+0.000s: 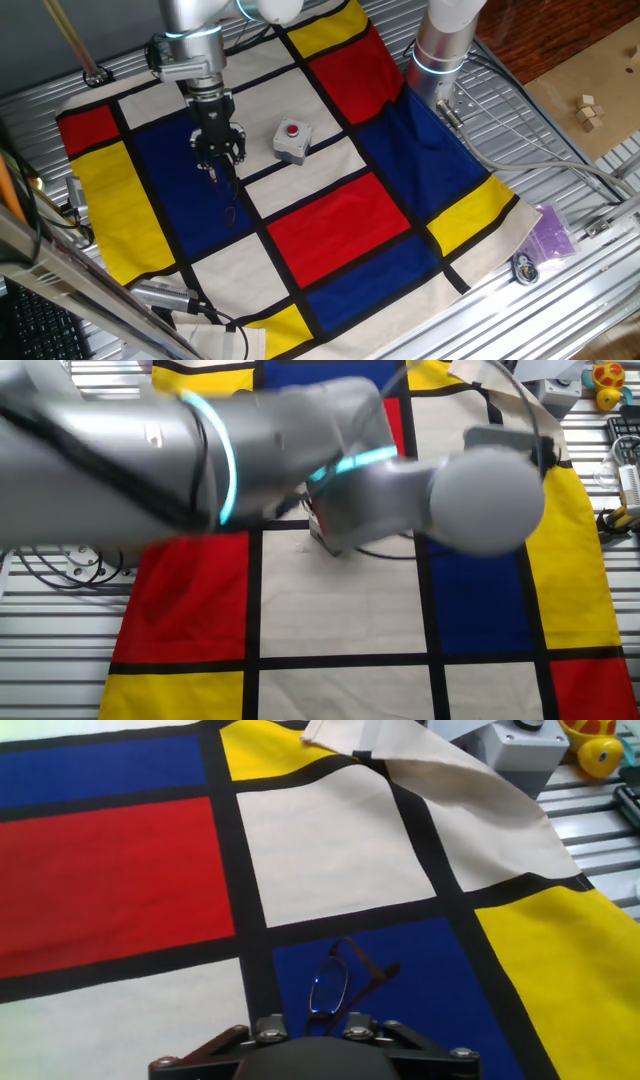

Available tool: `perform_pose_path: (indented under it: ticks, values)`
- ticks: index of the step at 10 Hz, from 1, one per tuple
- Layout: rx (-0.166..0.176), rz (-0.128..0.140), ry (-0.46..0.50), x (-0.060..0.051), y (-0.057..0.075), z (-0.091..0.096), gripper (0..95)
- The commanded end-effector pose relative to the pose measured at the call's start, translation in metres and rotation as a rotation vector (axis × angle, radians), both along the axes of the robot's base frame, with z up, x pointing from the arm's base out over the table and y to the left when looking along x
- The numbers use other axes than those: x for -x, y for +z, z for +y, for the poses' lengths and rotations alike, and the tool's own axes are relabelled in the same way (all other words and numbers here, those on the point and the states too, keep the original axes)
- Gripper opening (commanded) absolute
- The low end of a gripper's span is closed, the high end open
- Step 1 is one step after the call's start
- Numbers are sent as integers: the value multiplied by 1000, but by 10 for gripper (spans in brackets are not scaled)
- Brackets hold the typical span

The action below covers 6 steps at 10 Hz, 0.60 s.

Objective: Unfold the leg of the glasses (with one hand)

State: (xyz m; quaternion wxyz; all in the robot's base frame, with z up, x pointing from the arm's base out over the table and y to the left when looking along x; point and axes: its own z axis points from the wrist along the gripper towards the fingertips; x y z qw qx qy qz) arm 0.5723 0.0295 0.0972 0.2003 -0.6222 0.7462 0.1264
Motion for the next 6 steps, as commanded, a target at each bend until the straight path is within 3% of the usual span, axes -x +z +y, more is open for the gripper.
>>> perform_pose_path:
  ticks: [1, 2, 3, 4, 5, 6]
  values:
    - [84, 101, 4, -2, 11, 1, 380]
    - [138, 145, -3, -1, 18, 2, 380]
    - [161, 170, -20, -1, 22, 3, 380]
    - [178, 188, -28, -1, 25, 3, 190]
    - [196, 224, -88, 0, 30, 5, 190]
    - [203, 236, -113, 0, 31, 6, 190]
